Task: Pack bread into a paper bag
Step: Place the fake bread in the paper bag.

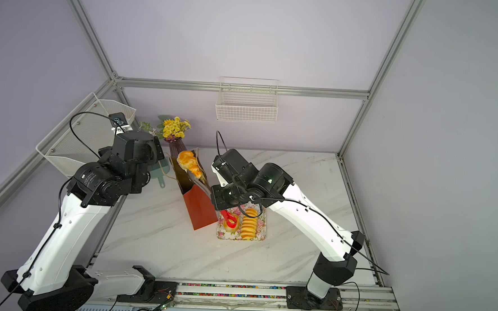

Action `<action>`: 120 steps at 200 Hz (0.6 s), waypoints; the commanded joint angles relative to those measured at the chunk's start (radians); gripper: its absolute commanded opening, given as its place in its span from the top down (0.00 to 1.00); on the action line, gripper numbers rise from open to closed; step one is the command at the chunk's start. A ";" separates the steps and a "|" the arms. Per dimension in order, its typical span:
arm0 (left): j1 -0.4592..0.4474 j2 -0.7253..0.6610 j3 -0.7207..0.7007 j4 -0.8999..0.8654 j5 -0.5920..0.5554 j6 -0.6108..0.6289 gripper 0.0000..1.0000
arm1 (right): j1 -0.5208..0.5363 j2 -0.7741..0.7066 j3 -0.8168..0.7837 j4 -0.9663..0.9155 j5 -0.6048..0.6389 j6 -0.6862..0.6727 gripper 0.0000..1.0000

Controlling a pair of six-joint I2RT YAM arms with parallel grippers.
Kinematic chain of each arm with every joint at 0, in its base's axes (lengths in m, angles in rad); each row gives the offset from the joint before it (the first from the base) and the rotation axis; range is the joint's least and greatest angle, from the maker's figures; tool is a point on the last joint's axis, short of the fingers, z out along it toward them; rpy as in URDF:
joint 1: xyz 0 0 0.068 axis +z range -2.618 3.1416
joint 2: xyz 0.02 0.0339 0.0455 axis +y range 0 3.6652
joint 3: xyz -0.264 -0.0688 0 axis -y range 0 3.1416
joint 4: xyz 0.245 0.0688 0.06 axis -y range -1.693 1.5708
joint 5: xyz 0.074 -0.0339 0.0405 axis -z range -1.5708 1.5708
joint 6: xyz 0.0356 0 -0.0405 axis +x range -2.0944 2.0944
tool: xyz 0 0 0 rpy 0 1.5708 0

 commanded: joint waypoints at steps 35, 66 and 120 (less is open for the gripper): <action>-0.005 -0.050 -0.039 -0.013 0.114 -0.088 0.00 | 0.006 -0.008 -0.028 0.019 0.044 -0.009 0.83; -0.004 -0.080 -0.071 -0.049 0.173 -0.128 0.00 | 0.006 0.019 -0.026 0.030 0.036 -0.024 0.76; -0.004 -0.119 -0.116 -0.058 0.179 -0.145 0.00 | 0.006 0.016 -0.023 0.073 0.029 -0.050 0.66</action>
